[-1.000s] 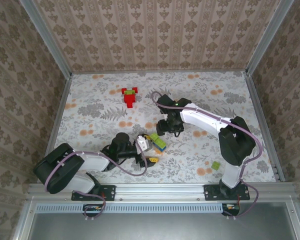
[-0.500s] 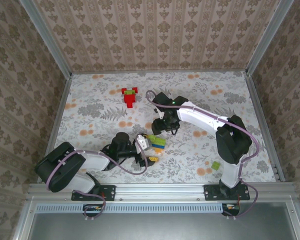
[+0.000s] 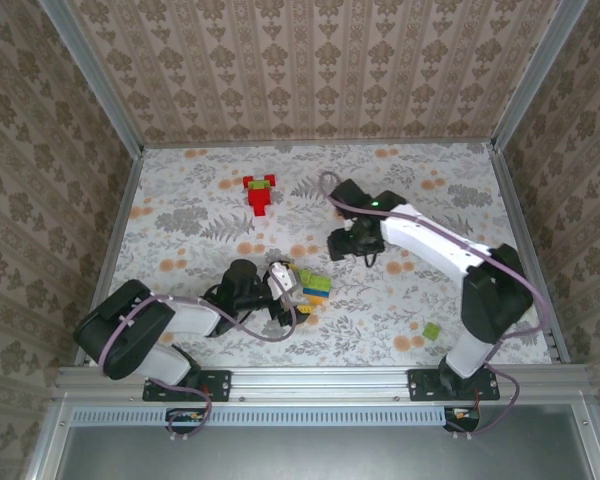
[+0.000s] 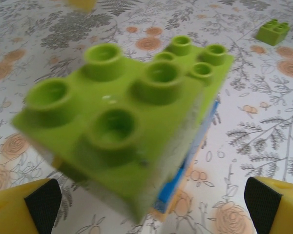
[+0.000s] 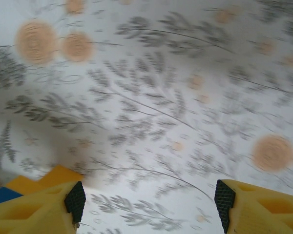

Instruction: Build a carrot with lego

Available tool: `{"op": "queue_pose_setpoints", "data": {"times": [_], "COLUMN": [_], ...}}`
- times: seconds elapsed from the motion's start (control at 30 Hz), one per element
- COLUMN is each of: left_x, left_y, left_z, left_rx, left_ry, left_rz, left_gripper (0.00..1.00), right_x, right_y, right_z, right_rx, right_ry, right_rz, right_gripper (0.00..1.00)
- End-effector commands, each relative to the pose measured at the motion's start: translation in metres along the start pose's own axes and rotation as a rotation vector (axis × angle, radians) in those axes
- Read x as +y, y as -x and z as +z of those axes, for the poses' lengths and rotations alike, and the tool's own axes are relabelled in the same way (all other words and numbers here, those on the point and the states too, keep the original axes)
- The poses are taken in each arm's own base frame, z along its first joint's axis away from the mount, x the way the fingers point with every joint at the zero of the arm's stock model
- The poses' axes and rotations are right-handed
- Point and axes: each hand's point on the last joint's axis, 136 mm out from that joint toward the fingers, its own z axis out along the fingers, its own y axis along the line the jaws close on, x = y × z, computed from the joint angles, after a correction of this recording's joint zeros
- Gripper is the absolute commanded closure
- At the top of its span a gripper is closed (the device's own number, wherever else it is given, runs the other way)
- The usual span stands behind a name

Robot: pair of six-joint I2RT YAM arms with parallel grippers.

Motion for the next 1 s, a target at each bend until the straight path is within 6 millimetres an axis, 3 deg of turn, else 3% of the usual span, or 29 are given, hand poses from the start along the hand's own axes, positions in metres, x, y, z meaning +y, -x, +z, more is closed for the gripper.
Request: {"op": "queue_pose_setpoints", "data": {"times": [0.0, 0.3, 0.33, 0.6, 0.97], "left_x": [0.013, 0.009, 0.006, 0.002, -0.005], "left_y": [0.01, 0.015, 0.016, 0.018, 0.025], "left_z": [0.005, 0.011, 0.012, 0.016, 0.012], "left_rx": [-0.029, -0.057, -0.061, -0.07, -0.126], "left_ry": [0.009, -0.079, -0.101, -0.15, -0.242], "left_rz": [-0.001, 0.05, 0.054, 0.09, 0.107], "left_gripper": [0.0, 0.0, 0.0, 0.0, 0.0], "right_x": [-0.03, -0.059, -0.062, -0.106, -0.115], "right_y": [-0.021, -0.077, -0.082, -0.133, -0.176], "right_z": [-0.009, -0.013, -0.021, -0.027, -0.023], "right_rx": [0.009, 0.092, 0.076, 0.099, 0.141], "right_ry": [-0.062, -0.08, -0.076, -0.204, -0.207], "right_rz": [0.073, 0.166, 0.185, 0.381, 0.497], "right_gripper": [0.26, 0.25, 0.25, 0.24, 0.24]}}
